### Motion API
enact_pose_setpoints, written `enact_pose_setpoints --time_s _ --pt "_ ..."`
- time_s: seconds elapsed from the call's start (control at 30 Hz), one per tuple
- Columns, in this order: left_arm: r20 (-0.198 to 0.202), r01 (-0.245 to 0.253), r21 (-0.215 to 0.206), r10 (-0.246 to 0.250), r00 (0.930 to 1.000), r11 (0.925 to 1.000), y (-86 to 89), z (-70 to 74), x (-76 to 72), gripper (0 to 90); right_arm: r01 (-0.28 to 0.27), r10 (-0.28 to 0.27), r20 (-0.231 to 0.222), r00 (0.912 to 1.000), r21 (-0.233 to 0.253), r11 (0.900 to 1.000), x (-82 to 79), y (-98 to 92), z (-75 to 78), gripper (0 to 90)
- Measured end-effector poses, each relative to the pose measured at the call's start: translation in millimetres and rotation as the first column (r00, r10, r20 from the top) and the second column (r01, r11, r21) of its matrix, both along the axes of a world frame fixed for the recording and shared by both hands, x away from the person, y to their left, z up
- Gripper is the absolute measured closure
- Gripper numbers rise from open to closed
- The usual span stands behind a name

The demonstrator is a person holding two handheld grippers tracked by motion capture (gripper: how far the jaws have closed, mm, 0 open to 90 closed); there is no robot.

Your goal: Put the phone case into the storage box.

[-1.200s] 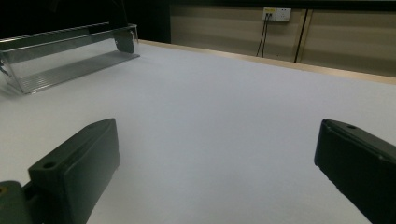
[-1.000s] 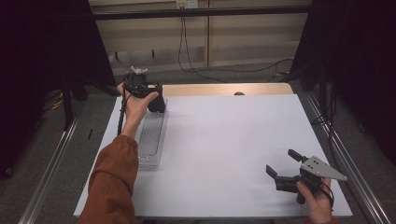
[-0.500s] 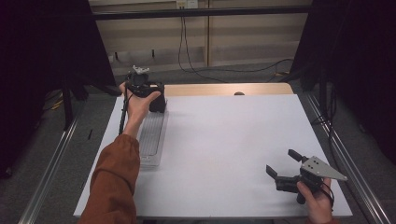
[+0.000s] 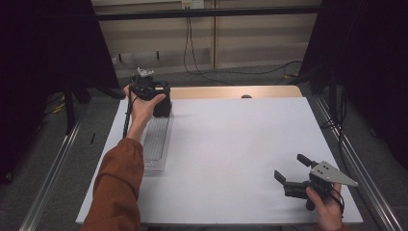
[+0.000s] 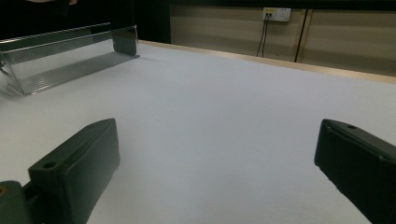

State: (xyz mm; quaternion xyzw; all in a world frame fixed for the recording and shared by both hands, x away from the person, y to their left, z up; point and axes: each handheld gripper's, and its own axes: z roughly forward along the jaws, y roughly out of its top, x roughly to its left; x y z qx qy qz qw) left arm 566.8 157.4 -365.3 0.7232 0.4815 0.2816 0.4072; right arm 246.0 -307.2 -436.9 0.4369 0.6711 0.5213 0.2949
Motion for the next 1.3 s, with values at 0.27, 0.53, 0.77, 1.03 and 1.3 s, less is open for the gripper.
enact_pose_setpoints --time_s 0.27,0.53,0.77,1.03,1.3 --pt "0.015 -0.004 0.004 0.004 0.9999 1.0000 1.6 -0.4 1.3 7.8 -0.001 0.001 0.000 1.0000 -0.001 1.000 0.1 0.1 -0.2 0.0" --pt "0.032 -0.001 0.006 0.001 0.9995 1.0000 5.1 1.6 1.1 5.4 -0.001 0.001 -0.001 1.0000 -0.001 1.000 0.1 0.2 -0.4 0.0" --pt "0.066 -0.006 -0.005 0.006 0.9978 1.0000 9.8 2.4 2.1 4.5 0.000 0.000 0.000 1.0000 -0.001 1.000 0.1 0.2 -0.4 0.0" --pt "0.096 -0.010 -0.039 0.014 0.9953 0.9992 11.5 4.3 2.2 3.9 0.000 0.000 0.001 1.0000 -0.001 1.000 0.0 0.1 -0.2 0.0" --pt "0.138 -0.005 -0.084 0.016 0.9902 0.9964 15.4 10.3 0.5 3.9 -0.001 0.001 0.002 1.0000 -0.002 1.000 0.0 0.2 -0.1 0.0"
